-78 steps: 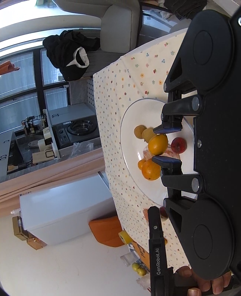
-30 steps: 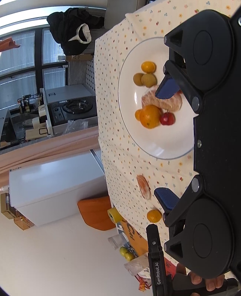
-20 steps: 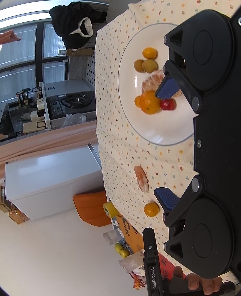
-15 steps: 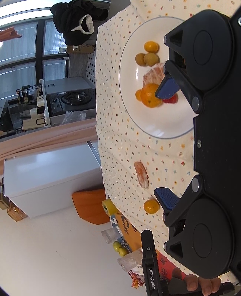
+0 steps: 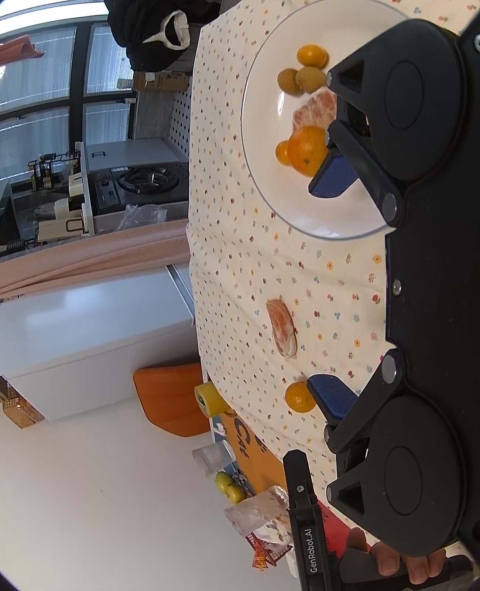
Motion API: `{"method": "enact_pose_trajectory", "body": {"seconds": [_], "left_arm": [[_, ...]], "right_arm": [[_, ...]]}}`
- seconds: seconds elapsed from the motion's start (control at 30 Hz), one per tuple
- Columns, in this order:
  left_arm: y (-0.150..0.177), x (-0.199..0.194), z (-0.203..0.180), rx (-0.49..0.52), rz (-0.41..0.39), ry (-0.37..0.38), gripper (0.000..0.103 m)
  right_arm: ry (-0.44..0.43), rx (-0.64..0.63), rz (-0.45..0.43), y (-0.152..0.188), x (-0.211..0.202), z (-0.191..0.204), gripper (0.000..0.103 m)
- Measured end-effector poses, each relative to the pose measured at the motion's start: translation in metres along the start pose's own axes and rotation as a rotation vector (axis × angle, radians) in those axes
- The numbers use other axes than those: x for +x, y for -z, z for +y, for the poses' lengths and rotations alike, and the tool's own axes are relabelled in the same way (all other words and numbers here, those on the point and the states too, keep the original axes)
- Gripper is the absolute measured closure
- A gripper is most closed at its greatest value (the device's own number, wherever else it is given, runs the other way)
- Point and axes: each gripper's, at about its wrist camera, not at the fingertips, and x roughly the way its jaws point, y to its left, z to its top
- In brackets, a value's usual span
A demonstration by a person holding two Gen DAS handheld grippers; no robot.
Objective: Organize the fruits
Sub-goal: 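Move both open tools back toward the orange and pomelo segment on the cloth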
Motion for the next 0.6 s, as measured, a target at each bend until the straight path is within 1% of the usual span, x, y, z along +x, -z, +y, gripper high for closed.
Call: {"method": "enact_pose_trajectory", "body": {"seconds": [0.27, 0.4, 0.6], "left_arm": [[-0.001, 0.012, 0.002, 0.003, 0.004, -0.012, 0.008], [-0.003, 0.022, 0.008, -0.047, 0.025, -0.019, 0.008], [-0.003, 0.036, 0.012, -0.053, 0.040, -0.018, 0.008]], "right_arm": [[-0.013, -0.040, 0.013, -0.005, 0.016, 0.010, 0.000], [-0.022, -0.056, 0.020, -0.008, 0.024, 0.013, 0.000], [-0.017, -0.096, 0.013, -0.010, 0.034, 0.018, 0.000]]}}
